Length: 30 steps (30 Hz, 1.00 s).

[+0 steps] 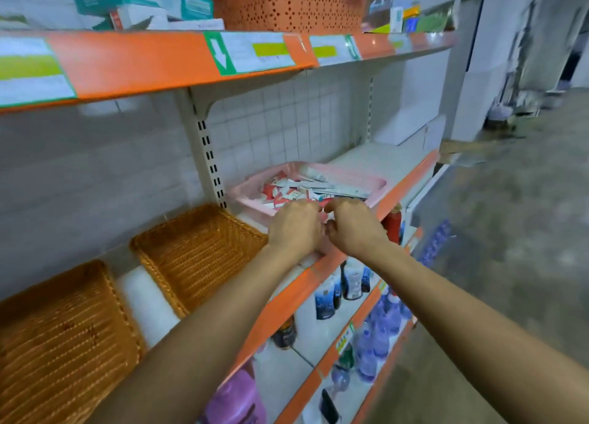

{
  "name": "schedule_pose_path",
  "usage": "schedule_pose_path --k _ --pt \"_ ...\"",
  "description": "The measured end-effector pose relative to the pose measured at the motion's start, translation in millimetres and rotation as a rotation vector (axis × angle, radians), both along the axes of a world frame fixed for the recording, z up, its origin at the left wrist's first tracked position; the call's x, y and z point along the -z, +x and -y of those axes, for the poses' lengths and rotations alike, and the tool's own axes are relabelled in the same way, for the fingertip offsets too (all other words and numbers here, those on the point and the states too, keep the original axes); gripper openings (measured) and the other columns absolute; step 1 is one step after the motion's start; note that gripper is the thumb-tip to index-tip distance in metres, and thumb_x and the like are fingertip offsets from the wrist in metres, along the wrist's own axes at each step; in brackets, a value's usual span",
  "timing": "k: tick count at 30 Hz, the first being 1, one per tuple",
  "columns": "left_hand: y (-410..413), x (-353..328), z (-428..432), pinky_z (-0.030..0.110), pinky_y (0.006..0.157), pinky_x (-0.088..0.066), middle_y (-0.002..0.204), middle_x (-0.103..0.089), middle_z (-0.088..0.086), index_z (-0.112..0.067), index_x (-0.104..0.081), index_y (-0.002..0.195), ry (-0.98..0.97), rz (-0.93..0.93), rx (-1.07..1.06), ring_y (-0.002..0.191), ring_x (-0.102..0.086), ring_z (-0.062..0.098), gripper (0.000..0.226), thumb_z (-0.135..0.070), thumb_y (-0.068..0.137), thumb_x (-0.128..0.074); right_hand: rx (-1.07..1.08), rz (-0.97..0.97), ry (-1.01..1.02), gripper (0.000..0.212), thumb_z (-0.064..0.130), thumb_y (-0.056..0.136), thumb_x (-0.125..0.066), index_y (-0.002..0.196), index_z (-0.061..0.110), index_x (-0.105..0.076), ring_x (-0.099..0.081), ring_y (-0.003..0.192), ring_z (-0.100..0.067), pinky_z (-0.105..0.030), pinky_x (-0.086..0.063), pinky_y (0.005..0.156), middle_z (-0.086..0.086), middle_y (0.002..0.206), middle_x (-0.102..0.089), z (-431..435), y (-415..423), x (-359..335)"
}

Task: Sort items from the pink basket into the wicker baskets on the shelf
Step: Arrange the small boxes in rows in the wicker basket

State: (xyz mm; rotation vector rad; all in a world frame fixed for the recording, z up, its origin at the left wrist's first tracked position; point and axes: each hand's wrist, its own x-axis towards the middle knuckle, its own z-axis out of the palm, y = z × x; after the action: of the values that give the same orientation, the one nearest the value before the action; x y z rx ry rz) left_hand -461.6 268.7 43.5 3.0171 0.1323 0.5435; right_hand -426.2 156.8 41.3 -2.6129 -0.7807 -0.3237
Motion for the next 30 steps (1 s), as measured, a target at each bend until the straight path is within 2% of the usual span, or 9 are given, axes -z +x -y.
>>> schedule_pose_path --k 3,6,8,12,17,19,23,25,30 --pt "37 3 -14 0.038 0.089 -0.045 0.121 -0.061 0.012 -0.016 -0.064 0.119 -0.022 -0.065 -0.028 0.113 -0.055 0.031 0.032 -0.019 0.089 -0.052 0.052 -0.032 -0.083 0.029 0.017 0.083 -0.054 0.11 0.009 -0.063 -0.057 0.108 -0.033 -0.034 -0.046 0.083 -0.015 0.113 -0.064 -4 32 0" --pt "68 8 -32 0.035 0.081 -0.044 0.117 -0.063 0.01 -0.015 -0.065 0.113 -0.025 -0.088 -0.052 0.109 -0.055 0.029 0.027 -0.018 0.088 -0.055 0.068 -0.124 -0.191 0.017 0.021 0.081 -0.062 0.094 0.01 -0.061 -0.059 0.1 -0.034 -0.031 -0.042 0.07 -0.015 0.1 -0.061 -14 62 -4" --pt "83 11 -41 0.035 0.079 -0.042 0.118 -0.062 0.011 -0.013 -0.062 0.116 -0.039 -0.093 -0.046 0.11 -0.054 0.03 0.028 -0.018 0.09 -0.055 0.055 -0.165 -0.247 0.018 0.024 0.077 -0.068 0.085 0.012 -0.057 -0.059 0.092 -0.03 -0.029 -0.039 0.065 -0.012 0.093 -0.059 -22 79 -4" --pt "109 19 -57 0.034 0.086 -0.043 0.125 -0.06 0.01 -0.018 -0.058 0.126 -0.07 -0.098 -0.03 0.115 -0.052 0.029 0.04 -0.008 0.087 -0.054 -0.038 -0.197 -0.312 0.024 0.021 0.083 -0.063 0.106 0.012 -0.063 -0.06 0.097 -0.028 -0.028 -0.039 0.067 -0.01 0.102 -0.063 -37 108 2" --pt "130 26 -64 0.033 0.079 -0.046 0.115 -0.066 0.006 -0.021 -0.066 0.111 -0.063 -0.222 -0.038 0.104 -0.058 0.028 0.028 -0.014 0.085 -0.057 -0.224 -0.187 -0.35 0.031 0.016 0.084 -0.058 0.114 0.013 -0.064 -0.059 0.104 -0.03 -0.03 -0.042 0.076 -0.012 0.112 -0.065 -55 131 8" --pt "133 25 -64 0.033 0.079 -0.047 0.112 -0.066 0.005 -0.021 -0.066 0.108 -0.079 -0.223 -0.061 0.102 -0.058 0.027 0.024 -0.017 0.085 -0.06 -0.25 -0.215 -0.364 0.031 0.014 0.085 -0.058 0.115 0.012 -0.063 -0.058 0.105 -0.03 -0.031 -0.043 0.08 -0.013 0.113 -0.064 -57 138 10" --pt "136 26 -59 0.031 0.073 -0.042 0.104 -0.065 0.007 -0.019 -0.061 0.094 -0.095 -0.203 -0.106 0.098 -0.057 0.027 0.011 -0.015 0.084 -0.064 -0.307 -0.204 -0.443 0.025 0.014 0.088 -0.055 0.11 0.008 -0.065 -0.059 0.1 -0.029 -0.029 -0.041 0.076 -0.013 0.11 -0.065 -59 149 14" --pt "136 28 -59 0.03 0.071 -0.038 0.102 -0.064 0.008 -0.023 -0.054 0.087 -0.094 -0.193 -0.123 0.098 -0.057 0.028 0.018 -0.007 0.083 -0.059 -0.318 -0.191 -0.454 0.029 0.009 0.089 -0.05 0.115 0.009 -0.064 -0.058 0.106 -0.03 -0.03 -0.044 0.083 -0.014 0.115 -0.063 -59 154 16" --pt "131 25 -56 0.035 0.083 -0.042 0.106 -0.063 0.012 -0.015 -0.059 0.1 -0.113 -0.151 -0.167 0.102 -0.057 0.03 0.018 -0.003 0.088 -0.052 -0.371 -0.183 -0.441 0.027 0.011 0.091 -0.048 0.114 0.01 -0.064 -0.058 0.107 -0.029 -0.029 -0.043 0.084 -0.013 0.116 -0.063 -60 156 17"
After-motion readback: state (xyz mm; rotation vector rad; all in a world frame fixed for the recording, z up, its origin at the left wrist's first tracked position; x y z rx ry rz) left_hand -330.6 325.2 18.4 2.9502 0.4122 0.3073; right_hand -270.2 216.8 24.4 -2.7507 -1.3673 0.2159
